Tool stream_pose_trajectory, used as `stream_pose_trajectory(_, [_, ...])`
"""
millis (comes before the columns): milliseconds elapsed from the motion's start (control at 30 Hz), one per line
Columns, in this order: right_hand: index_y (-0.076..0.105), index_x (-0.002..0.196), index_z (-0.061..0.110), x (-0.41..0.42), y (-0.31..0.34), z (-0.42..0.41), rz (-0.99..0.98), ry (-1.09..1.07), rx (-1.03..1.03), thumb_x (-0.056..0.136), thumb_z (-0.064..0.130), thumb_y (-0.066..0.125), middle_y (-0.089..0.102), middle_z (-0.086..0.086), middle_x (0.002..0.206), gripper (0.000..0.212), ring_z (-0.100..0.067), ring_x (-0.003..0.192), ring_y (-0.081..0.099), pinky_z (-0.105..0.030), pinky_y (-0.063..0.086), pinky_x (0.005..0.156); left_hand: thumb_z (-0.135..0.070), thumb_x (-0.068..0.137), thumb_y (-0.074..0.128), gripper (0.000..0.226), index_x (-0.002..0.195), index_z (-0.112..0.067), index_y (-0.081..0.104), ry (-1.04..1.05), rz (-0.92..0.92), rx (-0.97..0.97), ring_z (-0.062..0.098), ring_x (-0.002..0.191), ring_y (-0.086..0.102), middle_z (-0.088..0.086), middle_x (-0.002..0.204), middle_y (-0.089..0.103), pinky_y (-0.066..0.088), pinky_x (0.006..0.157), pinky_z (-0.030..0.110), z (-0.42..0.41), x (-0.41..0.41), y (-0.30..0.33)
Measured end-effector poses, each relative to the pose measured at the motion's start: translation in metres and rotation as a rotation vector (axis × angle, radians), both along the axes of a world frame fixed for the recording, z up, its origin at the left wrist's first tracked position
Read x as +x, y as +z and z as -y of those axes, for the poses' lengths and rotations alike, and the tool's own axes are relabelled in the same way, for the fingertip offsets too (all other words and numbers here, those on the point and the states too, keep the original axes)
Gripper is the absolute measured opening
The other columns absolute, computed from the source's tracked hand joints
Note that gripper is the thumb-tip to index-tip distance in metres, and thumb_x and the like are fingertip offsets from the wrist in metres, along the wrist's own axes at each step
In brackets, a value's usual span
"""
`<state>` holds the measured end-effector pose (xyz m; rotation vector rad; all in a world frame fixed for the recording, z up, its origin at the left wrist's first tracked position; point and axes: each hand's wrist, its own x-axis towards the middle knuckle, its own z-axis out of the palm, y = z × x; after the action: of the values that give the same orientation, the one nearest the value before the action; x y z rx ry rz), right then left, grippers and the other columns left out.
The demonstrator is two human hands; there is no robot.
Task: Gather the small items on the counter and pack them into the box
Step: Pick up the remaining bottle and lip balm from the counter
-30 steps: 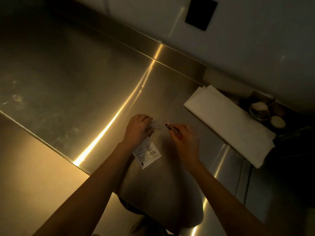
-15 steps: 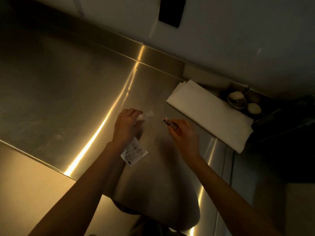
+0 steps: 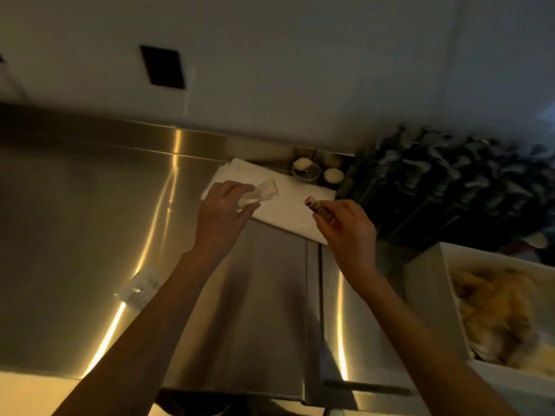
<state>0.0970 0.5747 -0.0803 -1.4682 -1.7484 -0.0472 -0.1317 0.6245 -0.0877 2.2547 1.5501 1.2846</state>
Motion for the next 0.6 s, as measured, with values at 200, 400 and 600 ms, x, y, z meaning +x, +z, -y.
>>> stream_pose_trajectory(200, [0.069,0.106,0.01,0.107,0.017,0.044,0.061,-0.091,0.0,0.084,0.023,0.07,0.063,-0.003,0.094,0.026,-0.014,0.084,0.057,-0.015,0.039,0.072,-0.019,0.078,0.074,0.03,0.106,-0.008,0.07,-0.119,-0.03,0.069,0.018,0.094,0.05,0.006,0.098,0.063,0.037,0.079,0.02,0.031,0.106,0.011])
stream_pose_trajectory(400, [0.068,0.107,0.011,0.22,0.039,0.091,0.006,-0.061,0.038,0.087,0.023,0.066,0.062,-0.002,0.095,0.024,-0.014,0.084,0.058,-0.029,0.05,0.069,-0.017,0.08,0.074,0.03,0.108,-0.008,0.069,-0.21,-0.006,0.092,0.019,0.097,0.053,0.008,0.1,0.063,0.039,0.082,0.019,0.072,0.23,0.028])
stream_pose_trajectory(600, [0.069,0.105,0.01,0.315,0.036,0.138,-0.09,-0.07,-0.004,0.086,0.019,0.068,0.062,-0.003,0.091,0.021,-0.016,0.081,0.058,-0.031,0.049,0.067,-0.023,0.083,0.072,0.031,0.11,-0.008,0.069,-0.251,-0.063,0.069,0.022,0.094,0.055,0.007,0.099,0.064,0.044,0.079,0.027,0.115,0.339,0.027])
